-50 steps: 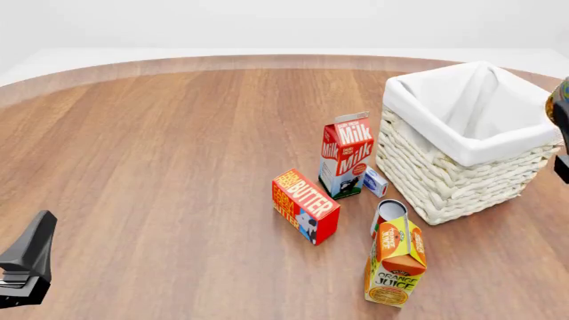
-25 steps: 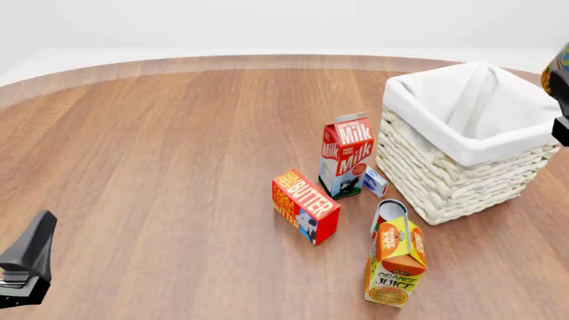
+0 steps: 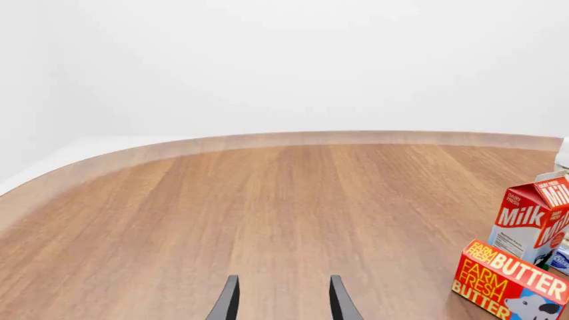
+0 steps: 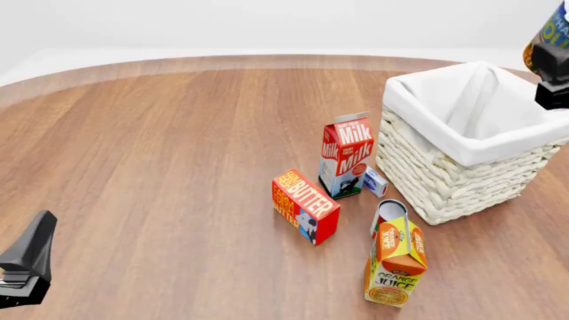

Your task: Pick up the alphabet soup, and put it in the basket.

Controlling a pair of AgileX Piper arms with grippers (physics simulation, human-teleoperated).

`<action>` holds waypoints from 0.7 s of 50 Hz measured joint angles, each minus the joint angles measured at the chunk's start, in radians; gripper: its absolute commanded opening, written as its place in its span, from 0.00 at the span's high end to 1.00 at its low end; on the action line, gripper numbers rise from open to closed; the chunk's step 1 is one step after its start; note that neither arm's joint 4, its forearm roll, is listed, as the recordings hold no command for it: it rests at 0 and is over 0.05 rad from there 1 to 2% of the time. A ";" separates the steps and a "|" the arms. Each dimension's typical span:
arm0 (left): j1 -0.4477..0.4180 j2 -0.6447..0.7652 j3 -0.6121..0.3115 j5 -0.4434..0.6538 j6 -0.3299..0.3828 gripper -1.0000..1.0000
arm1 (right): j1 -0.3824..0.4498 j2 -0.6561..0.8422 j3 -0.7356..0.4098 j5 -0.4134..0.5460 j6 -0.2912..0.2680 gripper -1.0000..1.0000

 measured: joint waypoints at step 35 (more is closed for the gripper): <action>0.000 0.000 0.000 0.000 0.000 0.00 | 0.025 0.189 -0.084 -0.039 0.021 1.00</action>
